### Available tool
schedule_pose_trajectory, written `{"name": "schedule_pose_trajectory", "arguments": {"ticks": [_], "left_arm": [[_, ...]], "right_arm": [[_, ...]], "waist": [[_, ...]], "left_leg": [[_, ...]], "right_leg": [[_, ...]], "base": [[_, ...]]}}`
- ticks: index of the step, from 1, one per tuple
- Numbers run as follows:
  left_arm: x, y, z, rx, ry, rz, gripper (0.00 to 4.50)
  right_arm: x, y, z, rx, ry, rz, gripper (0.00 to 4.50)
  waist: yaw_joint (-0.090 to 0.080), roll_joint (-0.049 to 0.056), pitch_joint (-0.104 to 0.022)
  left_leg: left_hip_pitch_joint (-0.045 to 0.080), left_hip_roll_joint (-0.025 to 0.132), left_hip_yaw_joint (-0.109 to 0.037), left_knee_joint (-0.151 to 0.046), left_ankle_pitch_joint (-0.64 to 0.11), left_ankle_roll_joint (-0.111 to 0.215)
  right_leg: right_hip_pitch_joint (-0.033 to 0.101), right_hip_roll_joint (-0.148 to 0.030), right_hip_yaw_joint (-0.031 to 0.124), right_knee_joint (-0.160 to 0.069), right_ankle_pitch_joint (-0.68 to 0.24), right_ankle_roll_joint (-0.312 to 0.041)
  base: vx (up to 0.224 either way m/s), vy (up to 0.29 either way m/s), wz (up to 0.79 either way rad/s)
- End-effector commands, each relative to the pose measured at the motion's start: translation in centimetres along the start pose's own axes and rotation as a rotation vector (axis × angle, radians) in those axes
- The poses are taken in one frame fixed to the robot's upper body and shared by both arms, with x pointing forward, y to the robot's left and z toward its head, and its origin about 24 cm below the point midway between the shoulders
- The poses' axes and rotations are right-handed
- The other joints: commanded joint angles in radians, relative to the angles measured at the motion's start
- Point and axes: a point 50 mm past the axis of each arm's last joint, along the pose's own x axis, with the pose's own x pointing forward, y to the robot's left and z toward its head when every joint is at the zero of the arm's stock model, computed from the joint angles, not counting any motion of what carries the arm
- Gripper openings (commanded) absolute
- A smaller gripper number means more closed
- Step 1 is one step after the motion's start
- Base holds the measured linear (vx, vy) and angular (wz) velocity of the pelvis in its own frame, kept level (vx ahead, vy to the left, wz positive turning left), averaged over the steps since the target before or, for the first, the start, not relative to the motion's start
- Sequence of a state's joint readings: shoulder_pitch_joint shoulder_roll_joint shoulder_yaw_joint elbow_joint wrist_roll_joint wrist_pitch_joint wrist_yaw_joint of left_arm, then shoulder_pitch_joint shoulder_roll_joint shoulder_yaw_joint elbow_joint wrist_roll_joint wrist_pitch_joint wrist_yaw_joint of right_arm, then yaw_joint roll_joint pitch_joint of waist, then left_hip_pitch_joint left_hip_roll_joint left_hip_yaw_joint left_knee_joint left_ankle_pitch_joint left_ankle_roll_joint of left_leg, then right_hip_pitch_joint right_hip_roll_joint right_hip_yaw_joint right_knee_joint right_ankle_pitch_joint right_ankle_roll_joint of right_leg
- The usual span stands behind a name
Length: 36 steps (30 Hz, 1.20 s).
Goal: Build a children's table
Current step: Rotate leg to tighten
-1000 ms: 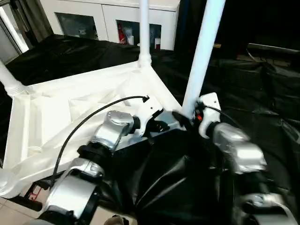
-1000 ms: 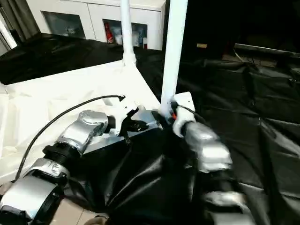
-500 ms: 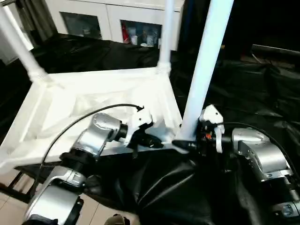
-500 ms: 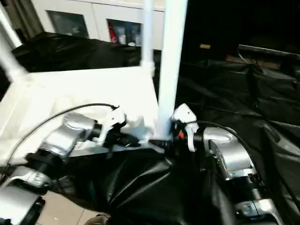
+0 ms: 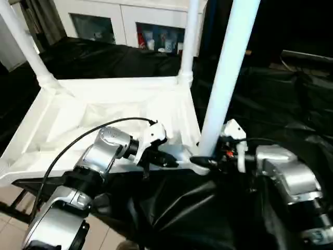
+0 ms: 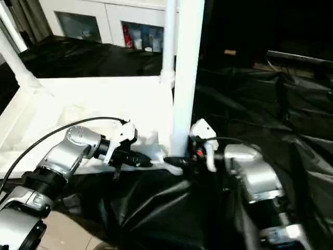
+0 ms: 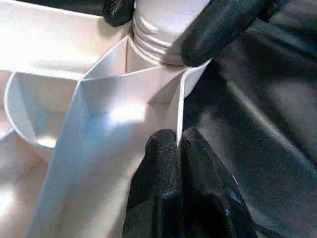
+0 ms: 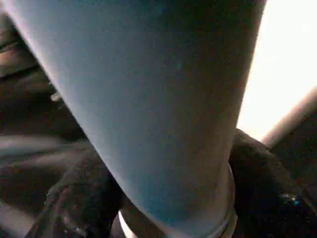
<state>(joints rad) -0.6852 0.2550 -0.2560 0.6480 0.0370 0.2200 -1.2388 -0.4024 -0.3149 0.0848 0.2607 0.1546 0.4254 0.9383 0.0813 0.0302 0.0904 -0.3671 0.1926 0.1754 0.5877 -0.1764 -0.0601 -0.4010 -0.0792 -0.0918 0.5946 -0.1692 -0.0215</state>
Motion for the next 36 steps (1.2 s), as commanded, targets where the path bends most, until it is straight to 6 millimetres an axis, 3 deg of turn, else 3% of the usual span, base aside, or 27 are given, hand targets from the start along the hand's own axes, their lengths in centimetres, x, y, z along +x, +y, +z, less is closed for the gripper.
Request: {"name": "schedule_pose_trajectory", "arguments": {"ticks": [1,5,9,11,13,15,19,20,25,28,32,33,36], "left_arm": [[2.5,0.3,3.7,0.035,-0.103,0.078,0.00],[3.6,1.4,4.7,-0.019,-0.121,0.227,0.00],[4.4,1.6,5.5,-0.034,-0.147,0.282,0.00],[4.8,1.2,5.9,-0.014,-0.159,0.253,0.00],[4.9,1.0,5.9,-0.001,-0.161,0.224,0.00],[4.9,0.9,5.8,0.008,-0.159,0.205,0.00],[4.7,0.7,5.4,0.029,-0.158,0.159,0.00],[4.3,0.3,5.0,0.050,-0.151,0.095,0.00],[3.6,-0.4,4.3,0.074,-0.147,-0.006,0.00],[2.6,-1.1,3.6,0.101,-0.140,-0.116,0.00],[2.1,-1.3,3.2,0.109,-0.126,-0.149,0.00],[1.9,-1.3,3.0,0.109,-0.114,-0.162,0.00],[1.5,-1.4,2.6,0.107,-0.095,-0.181,0.00]], "right_arm": [[3.8,1.7,-0.3,0.088,-0.031,-0.029,2.66],[5.3,0.8,-0.3,0.204,-0.069,-0.251,2.66],[6.6,1.0,0.3,0.223,-0.092,-0.320,2.66],[7.2,1.7,0.9,0.218,-0.126,-0.264,3.36],[7.3,1.9,1.4,0.225,-0.147,-0.224,3.53],[7.1,1.9,1.5,0.209,-0.150,-0.212,3.70],[6.5,1.9,1.4,0.147,-0.133,-0.157,3.92],[5.2,1.8,1.2,0.083,-0.096,-0.063,3.92],[3.2,1.9,0.8,-0.006,-0.042,0.081,3.92],[1.1,1.9,0.5,-0.057,0.007,0.200,3.92],[0.4,1.9,0.5,-0.071,0.025,0.243,3.92],[0.1,1.9,0.5,-0.077,0.031,0.265,3.68],[-0.3,2.0,0.6,-0.080,0.042,0.303,3.57]], "waist": [[-0.010,-0.009,-0.070],[-0.028,-0.005,-0.069],[-0.028,-0.006,-0.075],[-0.027,-0.007,-0.079],[-0.027,-0.006,-0.079],[-0.027,-0.007,-0.077],[-0.028,-0.007,-0.074],[-0.028,-0.007,-0.075],[-0.020,-0.009,-0.076],[-0.010,-0.007,-0.072],[-0.007,-0.007,-0.071],[-0.005,-0.006,-0.071],[0.003,-0.007,-0.075]], "left_leg": [[0.011,0.037,-0.016,-0.073,-0.232,0.025],[0.014,0.032,-0.015,-0.072,-0.248,0.012],[0.007,0.030,-0.012,-0.068,-0.199,0.037],[0.005,0.030,-0.011,-0.065,-0.155,0.063],[0.004,0.031,-0.010,-0.065,-0.139,0.080],[0.004,0.031,-0.010,-0.066,-0.151,0.083],[0.005,0.032,-0.010,-0.068,-0.184,0.074],[0.007,0.033,-0.011,-0.068,-0.181,0.075],[0.002,0.036,-0.008,-0.064,-0.155,0.105],[0.006,0.045,-0.008,-0.068,-0.188,0.103],[0.012,0.042,-0.009,-0.069,-0.221,0.078],[0.010,0.043,-0.009,-0.069,-0.219,0.075],[0.011,0.044,-0.009,-0.068,-0.202,0.077]], "right_leg": [[0.048,-0.076,0.052,-0.089,-0.387,-0.179],[0.043,-0.073,0.053,-0.092,-0.376,-0.183],[0.051,-0.074,0.055,-0.084,-0.276,-0.202],[0.056,-0.072,0.055,-0.076,-0.201,-0.216],[0.057,-0.072,0.055,-0.072,-0.164,-0.233],[0.058,-0.072,0.054,-0.075,-0.187,-0.234],[0.058,-0.073,0.054,-0.081,-0.249,-0.219],[0.058,-0.072,0.053,-0.081,-0.244,-0.220],[0.061,-0.073,0.054,-0.073,-0.185,-0.243],[0.058,-0.074,0.055,-0.077,-0.243,-0.236],[0.052,-0.075,0.054,-0.084,-0.307,-0.221],[0.052,-0.075,0.055,-0.084,-0.313,-0.218],[0.052,-0.076,0.057,-0.081,-0.292,-0.218]], "base": [[0.000,0.000,0.00],[0.000,0.000,0.00],[0.000,0.000,0.00],[0.000,0.000,0.00],[0.000,0.000,0.00],[0.000,0.000,0.00],[0.000,0.000,0.00],[0.000,0.000,0.00],[0.000,0.000,0.00],[0.000,0.000,0.00],[0.000,0.000,0.00],[0.000,0.000,0.00],[0.000,0.000,0.00]]}}
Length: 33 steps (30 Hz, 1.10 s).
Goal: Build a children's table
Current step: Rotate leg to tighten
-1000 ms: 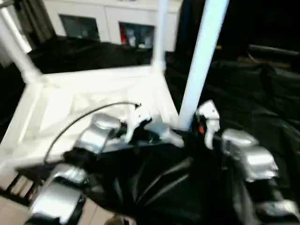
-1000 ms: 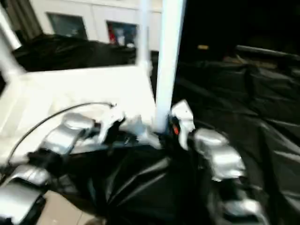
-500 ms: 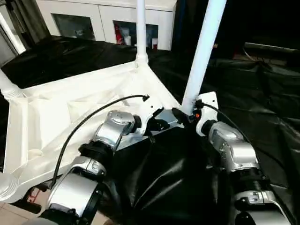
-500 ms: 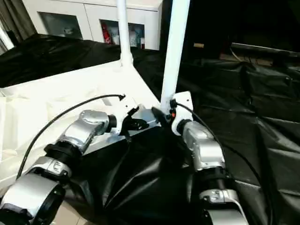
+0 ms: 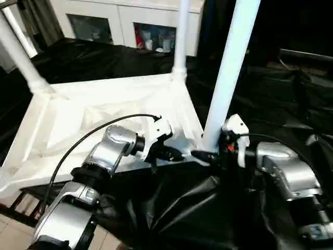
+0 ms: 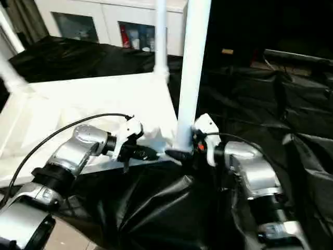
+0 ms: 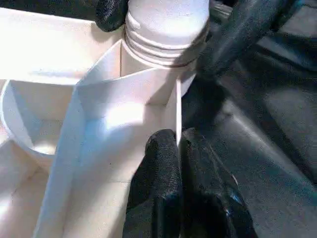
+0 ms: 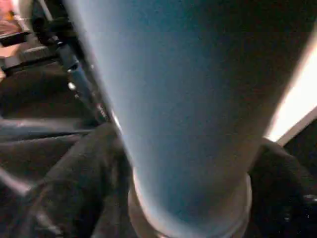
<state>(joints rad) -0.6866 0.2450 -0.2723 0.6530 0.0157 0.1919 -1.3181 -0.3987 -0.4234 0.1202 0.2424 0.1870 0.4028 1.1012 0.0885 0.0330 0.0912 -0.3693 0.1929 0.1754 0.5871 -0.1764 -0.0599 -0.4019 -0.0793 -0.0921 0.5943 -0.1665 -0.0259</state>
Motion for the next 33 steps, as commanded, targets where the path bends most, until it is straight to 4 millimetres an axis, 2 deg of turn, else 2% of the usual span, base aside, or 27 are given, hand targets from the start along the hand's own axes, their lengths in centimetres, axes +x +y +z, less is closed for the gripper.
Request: {"name": "schedule_pose_trajectory", "arguments": {"ticks": [1,2,5,7,9,13,15,16,17,18,19,21,23,24,25,26,27,31,33], "left_arm": [[1.0,-0.7,2.1,0.086,-0.064,-0.086,0.00],[0.9,-0.7,2.1,0.085,-0.062,-0.087,0.00],[0.7,-0.7,1.9,0.083,-0.054,-0.086,0.00],[0.7,-0.7,1.9,0.081,-0.053,-0.075,0.00],[1.0,-0.6,2.0,0.078,-0.056,-0.053,0.00],[1.4,-0.4,2.1,0.066,-0.062,-0.013,0.00],[1.8,0.2,2.4,0.045,-0.069,0.059,0.00],[2.2,0.8,2.7,0.028,-0.074,0.128,0.00],[2.6,1.3,3.0,0.007,-0.079,0.200,0.00],[2.9,1.8,3.3,-0.013,-0.086,0.259,0.00],[3.2,2.1,3.6,-0.029,-0.095,0.302,0.00],[3.7,2.5,4.3,-0.052,-0.115,0.362,0.00],[3.9,2.6,4.6,-0.061,-0.124,0.379,0.00],[4.3,2.7,5.2,-0.057,-0.146,0.398,0.00],[4.3,2.7,5.2,-0.057,-0.146,0.398,0.00],[4.5,2.6,5.4,-0.047,-0.154,0.396,0.00],[4.5,2.6,5.4,-0.047,-0.154,0.396,0.00],[4.8,2.4,5.6,-0.033,-0.165,0.372,0.00],[4.8,2.3,5.5,-0.026,-0.163,0.350,0.00]], "right_arm": [[1.8,2.0,0.7,-0.023,-0.011,0.178,3.42],[1.8,2.0,0.7,-0.023,-0.010,0.181,3.20],[2.0,2.4,0.6,-0.015,-0.009,0.200,3.13],[2.4,2.6,0.5,-0.008,-0.012,0.208,2.82],[2.9,2.9,0.2,0.011,-0.020,0.190,2.73],[3.5,2.9,-0.1,0.031,-0.036,0.126,2.68],[4.3,2.0,-0.2,0.062,-0.056,-0.020,2.66],[4.9,1.2,-0.3,0.102,-0.077,-0.147,2.66],[5.3,0.5,-0.5,0.150,-0.094,-0.264,2.66],[5.7,0.0,-0.7,0.199,-0.105,-0.354,2.65],[6.0,-0.3,-0.8,0.234,-0.113,-0.411,2.65],[6.8,-0.5,-0.9,0.281,-0.121,-0.480,2.65],[7.1,-0.5,-0.9,0.297,-0.122,-0.498,2.65],[8.0,0.0,-0.4,0.296,-0.142,-0.478,2.65],[8.0,0.0,-0.4,0.296,-0.142,-0.478,2.65],[8.4,0.3,-0.1,0.295,-0.162,-0.456,3.00],[8.4,0.3,-0.1,0.295,-0.162,-0.456,3.35],[8.7,0.5,0.5,0.301,-0.193,-0.429,3.43],[8.6,0.5,0.6,0.286,-0.194,-0.408,3.82]], "waist": [[-0.003,-0.010,-0.077],[-0.002,-0.010,-0.079],[-0.002,-0.011,-0.079],[-0.002,-0.011,-0.079],[-0.002,-0.012,-0.080],[-0.006,-0.012,-0.076],[-0.010,-0.009,-0.073],[-0.011,-0.009,-0.075],[-0.016,-0.010,-0.072],[-0.021,-0.008,-0.072],[-0.028,-0.008,-0.070],[-0.033,-0.010,-0.071],[-0.035,-0.010,-0.073],[-0.034,-0.010,-0.076],[-0.033,-0.009,-0.075],[-0.033,-0.012,-0.077],[-0.032,-0.011,-0.077],[-0.032,-0.010,-0.078],[-0.033,-0.008,-0.076]], "left_leg": [[0.011,0.043,-0.008,-0.066,-0.189,0.079],[0.011,0.044,-0.009,-0.066,-0.181,0.080],[0.009,0.044,-0.009,-0.066,-0.174,0.080],[0.009,0.043,-0.009,-0.066,-0.178,0.076],[0.009,0.042,-0.009,-0.065,-0.179,0.073],[0.011,0.039,-0.011,-0.068,-0.207,0.056],[0.013,0.038,-0.010,-0.069,-0.220,0.044],[0.015,0.038,-0.014,-0.071,-0.236,0.030],[0.015,0.036,-0.012,-0.072,-0.241,0.026],[0.022,0.035,-0.015,-0.072,-0.269,0.006],[0.020,0.032,-0.019,-0.074,-0.280,-0.002],[0.019,0.030,-0.016,-0.073,-0.277,0.012],[0.017,0.029,-0.016,-0.073,-0.262,0.022],[0.014,0.029,-0.014,-0.071,-0.242,0.032],[0.012,0.029,-0.013,-0.070,-0.225,0.040],[0.008,0.028,-0.012,-0.069,-0.205,0.052],[0.008,0.029,-0.012,-0.069,-0.198,0.057],[0.006,0.028,-0.010,-0.066,-0.177,0.075],[0.008,0.030,-0.011,-0.069,-0.186,0.074]], "right_leg": [[0.053,-0.074,0.056,-0.078,-0.276,-0.217],[0.054,-0.075,0.056,-0.076,-0.263,-0.220],[0.054,-0.075,0.055,-0.074,-0.249,-0.225],[0.054,-0.075,0.055,-0.076,-0.260,-0.223],[0.055,-0.076,0.055,-0.076,-0.266,-0.218],[0.054,-0.077,0.053,-0.085,-0.336,-0.195],[0.046,-0.076,0.055,-0.090,-0.368,-0.186],[0.049,-0.076,0.052,-0.090,-0.396,-0.175],[0.045,-0.074,0.053,-0.093,-0.404,-0.173],[0.041,-0.076,0.050,-0.096,-0.442,-0.167],[0.045,-0.075,0.047,-0.099,-0.463,-0.154],[0.044,-0.076,0.049,-0.106,-0.457,-0.146],[0.045,-0.074,0.050,-0.102,-0.421,-0.152],[0.048,-0.075,0.052,-0.099,-0.383,-0.160],[0.049,-0.074,0.053,-0.096,-0.346,-0.170],[0.054,-0.073,0.053,-0.090,-0.310,-0.178],[0.053,-0.074,0.053,-0.088,-0.298,-0.182],[0.056,-0.074,0.053,-0.086,-0.281,-0.191],[0.054,-0.073,0.052,-0.087,-0.295,-0.191]], "base": [[0.000,0.000,0.00],[0.000,0.000,0.00],[0.000,0.000,0.00],[0.000,0.000,0.00],[0.000,0.000,0.00],[0.000,0.000,0.00],[0.000,0.000,0.00],[0.000,0.000,0.00],[0.000,0.000,0.00],[0.000,0.000,0.00],[0.000,0.000,0.00],[0.000,0.000,0.00],[0.000,0.000,0.00],[0.000,0.000,0.00],[0.000,0.000,0.00],[0.000,0.000,0.00],[0.000,0.000,0.00],[0.000,0.000,0.00],[0.000,0.000,0.00]]}}
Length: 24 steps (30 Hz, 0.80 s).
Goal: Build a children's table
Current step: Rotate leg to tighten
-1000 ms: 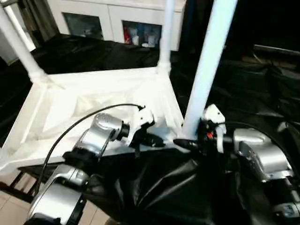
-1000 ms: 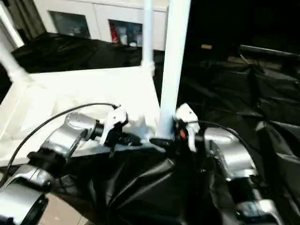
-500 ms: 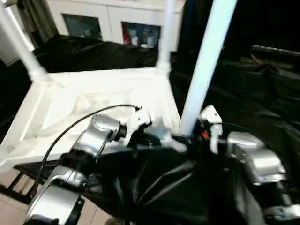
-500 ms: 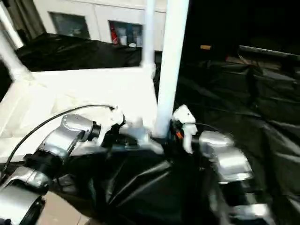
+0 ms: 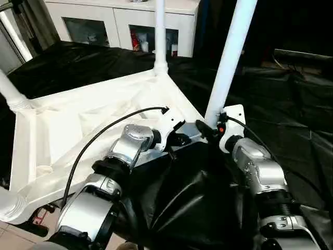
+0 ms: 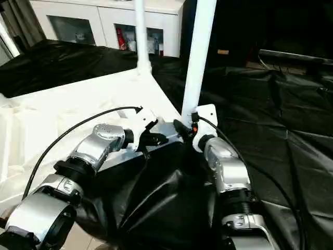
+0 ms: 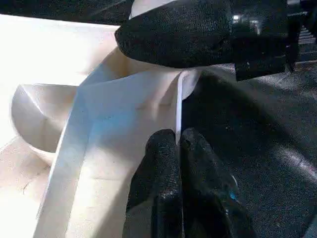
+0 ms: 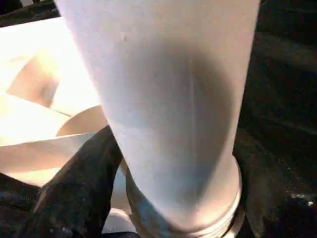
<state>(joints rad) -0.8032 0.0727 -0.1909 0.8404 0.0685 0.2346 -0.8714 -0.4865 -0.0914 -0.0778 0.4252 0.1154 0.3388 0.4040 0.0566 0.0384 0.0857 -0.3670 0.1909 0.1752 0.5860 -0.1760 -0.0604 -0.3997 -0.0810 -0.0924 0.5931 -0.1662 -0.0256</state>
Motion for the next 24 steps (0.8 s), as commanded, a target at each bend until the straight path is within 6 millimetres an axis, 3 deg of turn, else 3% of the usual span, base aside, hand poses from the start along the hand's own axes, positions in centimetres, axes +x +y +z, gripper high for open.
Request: {"name": "schedule_pose_trajectory", "arguments": {"ticks": [1,5,12,15,18,24], "left_arm": [[1.3,-1.2,3.3,0.062,-0.131,-0.054,0.00],[0.5,-1.4,2.5,0.097,-0.109,-0.140,0.00],[-0.9,-1.9,1.4,0.146,-0.085,-0.306,0.00],[-1.7,-2.2,1.0,0.157,-0.080,-0.391,0.00],[-2.2,-2.3,0.8,0.161,-0.070,-0.439,0.00],[-2.8,-2.2,0.4,0.166,-0.050,-0.458,0.00]], "right_arm": [[1.1,4.9,-1.5,0.033,0.065,0.269,3.82],[-0.7,3.9,-1.2,-0.122,0.104,0.448,3.84],[-3.3,2.3,-0.6,-0.210,0.173,0.661,3.84],[-4.2,1.9,-0.4,-0.236,0.209,0.743,3.84],[-4.6,1.8,-0.3,-0.248,0.227,0.785,3.54],[-5.0,2.2,-0.3,-0.245,0.245,0.842,3.09]], "waist": [[-0.002,-0.015,-0.070],[0.003,-0.018,-0.071],[0.010,-0.017,-0.073],[0.015,-0.015,-0.071],[0.020,-0.014,-0.069],[0.027,-0.015,-0.072]], "left_leg": [[0.006,0.031,-0.010,-0.068,-0.202,0.073],[0.004,0.032,-0.010,-0.066,-0.192,0.087],[0.001,0.038,-0.007,-0.061,-0.151,0.124],[0.004,0.043,-0.007,-0.063,-0.181,0.115],[0.006,0.044,-0.008,-0.066,-0.196,0.099],[0.005,0.044,-0.009,-0.066,-0.182,0.087]], "right_leg": [[0.052,-0.071,0.052,-0.088,-0.316,-0.187],[0.058,-0.070,0.054,-0.087,-0.298,-0.175],[0.058,-0.070,0.053,-0.076,-0.218,-0.223],[0.054,-0.073,0.052,-0.079,-0.264,-0.222],[0.051,-0.072,0.053,-0.082,-0.299,-0.211],[0.052,-0.074,0.054,-0.078,-0.283,-0.209]], "base": [[0.000,0.000,0.00],[0.000,0.000,0.00],[0.000,0.000,0.00],[0.000,0.000,0.00],[0.000,0.000,0.00],[0.000,0.000,0.00]]}}
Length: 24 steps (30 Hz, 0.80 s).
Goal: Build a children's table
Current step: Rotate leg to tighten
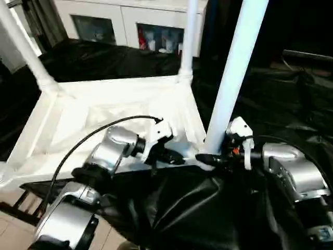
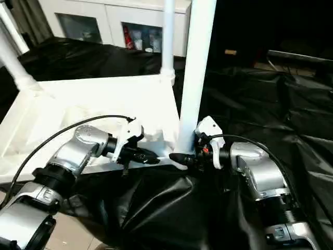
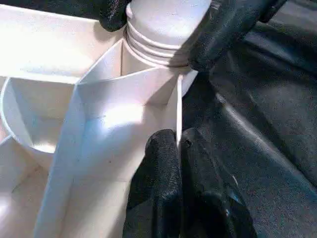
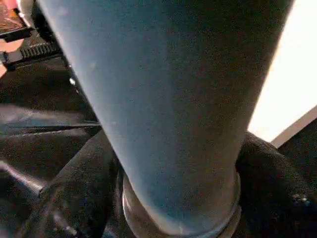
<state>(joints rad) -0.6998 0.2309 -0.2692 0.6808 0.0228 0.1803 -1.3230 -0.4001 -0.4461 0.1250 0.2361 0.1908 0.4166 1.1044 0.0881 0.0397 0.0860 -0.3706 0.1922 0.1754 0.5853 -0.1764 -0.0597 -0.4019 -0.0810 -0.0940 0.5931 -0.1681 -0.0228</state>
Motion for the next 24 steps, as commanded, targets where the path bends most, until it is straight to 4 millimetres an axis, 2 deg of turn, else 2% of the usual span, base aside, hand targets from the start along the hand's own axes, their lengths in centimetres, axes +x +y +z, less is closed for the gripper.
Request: {"name": "schedule_pose_trajectory", "arguments": {"ticks": [1,2,3,8,10,11,13,15,16,19,20,22,24], "left_arm": [[1.2,-0.6,2.4,0.077,-0.077,-0.064,0.00],[1.2,-0.6,2.4,0.077,-0.077,-0.064,0.00],[1.2,-0.6,2.3,0.077,-0.074,-0.063,0.00],[1.5,-0.2,2.4,0.057,-0.077,0.004,0.00],[2.0,0.6,2.9,0.035,-0.087,0.092,0.00],[2.0,0.6,2.9,0.035,-0.087,0.092,0.00],[2.6,1.4,3.4,0.008,-0.096,0.196,0.00],[3.3,2.0,4.0,-0.021,-0.103,0.287,0.00],[3.6,2.2,4.3,-0.028,-0.109,0.317,0.00],[4.3,2.5,5.2,-0.042,-0.136,0.376,0.00],[4.6,2.4,5.5,-0.040,-0.148,0.385,0.00],[4.9,2.3,5.7,-0.034,-0.155,0.374,0.00],[5.0,2.2,5.8,-0.025,-0.158,0.362,0.00]], "right_arm": [[2.4,2.5,0.4,-0.017,-0.005,0.193,3.04],[2.4,2.5,0.4,-0.017,-0.005,0.193,3.04],[2.5,2.6,0.3,-0.014,-0.006,0.201,2.80],[3.6,3.1,0.0,0.044,-0.057,0.139,2.68],[4.7,2.5,-0.2,0.092,-0.090,0.010,2.67],[4.7,2.5,-0.2,0.092,-0.090,0.010,2.67],[6.0,1.7,-0.5,0.164,-0.107,-0.161,2.66],[7.0,1.3,-0.8,0.215,-0.116,-0.284,2.66],[7.5,1.1,-0.8,0.241,-0.120,-0.331,2.66],[8.6,0.8,-0.6,0.299,-0.130,-0.438,2.66],[9.0,0.9,-0.3,0.299,-0.138,-0.451,2.66],[9.4,1.0,0.2,0.274,-0.157,-0.438,2.66],[9.5,1.1,0.6,0.283,-0.188,-0.417,3.21]], "waist": [[-0.004,-0.017,-0.072],[-0.004,-0.016,-0.073],[-0.003,-0.016,-0.073],[-0.006,-0.015,-0.069],[-0.011,-0.015,-0.066],[-0.013,-0.015,-0.065],[-0.016,-0.012,-0.063],[-0.027,-0.013,-0.059],[-0.035,-0.011,-0.060],[-0.040,-0.010,-0.062],[-0.043,-0.010,-0.064],[-0.043,-0.010,-0.066],[-0.041,-0.011,-0.068]], "left_leg": [[0.008,0.042,-0.009,-0.065,-0.179,0.088],[0.009,0.042,-0.008,-0.064,-0.171,0.090],[0.008,0.042,-0.008,-0.064,-0.169,0.091],[0.009,0.042,-0.010,-0.067,-0.190,0.080],[0.009,0.038,-0.012,-0.070,-0.217,0.061],[0.011,0.037,-0.012,-0.071,-0.224,0.055],[0.016,0.035,-0.013,-0.072,-0.250,0.041],[0.017,0.031,-0.014,-0.074,-0.283,0.020],[0.018,0.028,-0.018,-0.074,-0.286,0.015],[0.015,0.032,-0.018,-0.077,-0.275,0.027],[0.012,0.031,-0.017,-0.077,-0.262,0.031],[0.013,0.031,-0.015,-0.075,-0.252,0.041],[0.009,0.031,-0.013,-0.073,-0.221,0.057]], "right_leg": [[0.054,-0.073,0.055,-0.078,-0.276,-0.213],[0.054,-0.073,0.055,-0.077,-0.266,-0.215],[0.054,-0.073,0.055,-0.077,-0.263,-0.217],[0.052,-0.074,0.055,-0.082,-0.301,-0.208],[0.050,-0.074,0.053,-0.088,-0.361,-0.188],[0.047,-0.074,0.053,-0.091,-0.378,-0.181],[0.043,-0.075,0.052,-0.097,-0.423,-0.169],[0.040,-0.074,0.049,-0.104,-0.482,-0.150],[0.043,-0.074,0.047,-0.108,-0.500,-0.134],[0.044,-0.074,0.050,-0.106,-0.447,-0.142],[0.044,-0.072,0.051,-0.101,-0.392,-0.160],[0.046,-0.072,0.052,-0.098,-0.356,-0.172],[0.052,-0.072,0.054,-0.091,-0.298,-0.188]], "base": [[0.000,0.000,0.00],[0.000,0.000,0.00],[0.000,0.000,0.00],[0.000,0.000,0.00],[0.000,0.000,0.00],[0.000,0.000,0.00],[0.000,0.000,0.00],[0.000,0.000,0.00],[0.000,0.000,0.00],[0.000,0.000,0.00],[0.000,0.000,0.00],[0.000,0.000,0.00],[0.000,0.000,0.00]]}}
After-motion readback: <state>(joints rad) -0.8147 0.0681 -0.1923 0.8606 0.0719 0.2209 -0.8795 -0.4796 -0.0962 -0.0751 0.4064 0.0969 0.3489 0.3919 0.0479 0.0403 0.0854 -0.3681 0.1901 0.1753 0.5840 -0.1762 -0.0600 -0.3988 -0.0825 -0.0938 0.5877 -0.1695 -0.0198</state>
